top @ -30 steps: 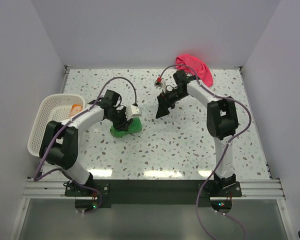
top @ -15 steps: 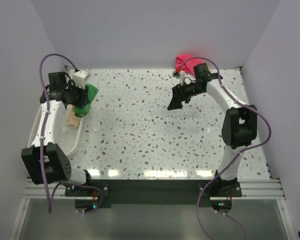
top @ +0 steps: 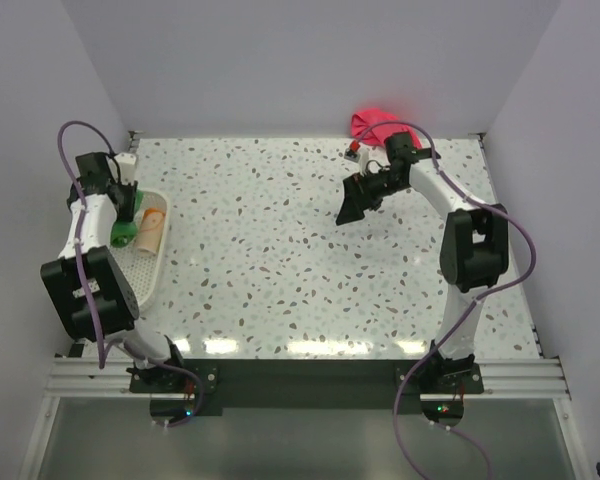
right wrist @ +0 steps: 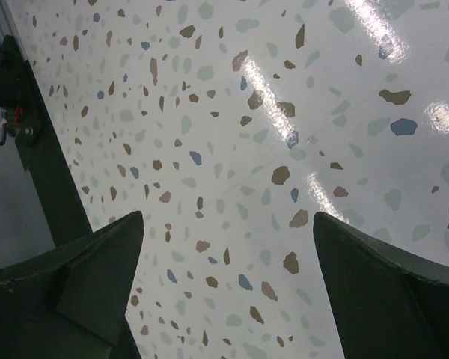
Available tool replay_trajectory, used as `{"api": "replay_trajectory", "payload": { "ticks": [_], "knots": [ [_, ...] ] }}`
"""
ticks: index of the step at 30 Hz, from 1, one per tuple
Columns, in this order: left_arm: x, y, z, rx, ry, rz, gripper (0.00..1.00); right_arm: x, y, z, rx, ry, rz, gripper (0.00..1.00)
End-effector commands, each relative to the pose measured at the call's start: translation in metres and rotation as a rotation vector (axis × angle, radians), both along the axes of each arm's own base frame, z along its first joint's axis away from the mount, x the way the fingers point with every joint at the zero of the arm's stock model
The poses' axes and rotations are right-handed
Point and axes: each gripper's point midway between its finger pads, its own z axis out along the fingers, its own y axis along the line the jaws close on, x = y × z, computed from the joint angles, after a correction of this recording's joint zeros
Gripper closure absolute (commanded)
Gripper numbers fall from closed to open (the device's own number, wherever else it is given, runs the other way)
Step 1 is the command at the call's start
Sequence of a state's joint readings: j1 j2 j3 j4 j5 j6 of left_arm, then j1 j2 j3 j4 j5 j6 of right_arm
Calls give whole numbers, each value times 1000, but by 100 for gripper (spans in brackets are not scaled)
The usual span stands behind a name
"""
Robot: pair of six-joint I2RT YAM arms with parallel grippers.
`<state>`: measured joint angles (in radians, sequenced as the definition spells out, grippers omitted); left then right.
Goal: Roll the towels
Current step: Place the rolled towel into the container
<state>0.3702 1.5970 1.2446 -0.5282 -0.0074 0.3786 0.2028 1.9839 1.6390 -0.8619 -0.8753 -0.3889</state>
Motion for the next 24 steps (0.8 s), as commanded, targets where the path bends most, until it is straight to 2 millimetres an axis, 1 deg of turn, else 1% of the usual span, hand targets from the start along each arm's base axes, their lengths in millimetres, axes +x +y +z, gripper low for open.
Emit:
{"api": "replay_trajectory", "payload": {
  "ticks": [1,2,4,5,7,9,11,12,14,15,17,18,22,24],
  "knots": [
    [11,33,-6,100,-33,66,100,0,-1,7,-9,-3,1,1],
    [13,37,-7,116,-44,70,100,-1,-1,7,-10,-3,0,1],
    [9,41,-22,135,-6,65,100,-1,-3,6,-13,0,-2,1],
    [11,47,-23,163,-13,78,100,-1,-2,6,-11,1,0,1],
    [7,53,-35,188,14,78,100,-2,-1,5,-9,6,3,1],
    [10,56,-40,202,8,70,100,-2,-1,4,-8,11,3,1],
    [12,55,-48,203,9,53,100,-2,-1,2,-7,17,3,1],
    [13,55,-57,194,23,47,100,-3,-1,-1,-9,26,3,1],
    [18,53,-63,174,35,34,100,-4,1,-3,-5,39,-5,1],
    [19,52,-72,160,50,31,100,-6,1,-6,-1,54,-12,2],
    [23,50,-76,138,49,22,100,-3,6,-8,11,55,-36,1],
    [25,48,-78,119,51,22,100,-2,9,-13,12,55,-53,2],
    [26,35,-84,48,51,5,100,-7,26,-21,21,68,-45,3],
    [29,34,-82,40,42,4,100,-11,34,-27,20,88,-27,3]
  ]
}}
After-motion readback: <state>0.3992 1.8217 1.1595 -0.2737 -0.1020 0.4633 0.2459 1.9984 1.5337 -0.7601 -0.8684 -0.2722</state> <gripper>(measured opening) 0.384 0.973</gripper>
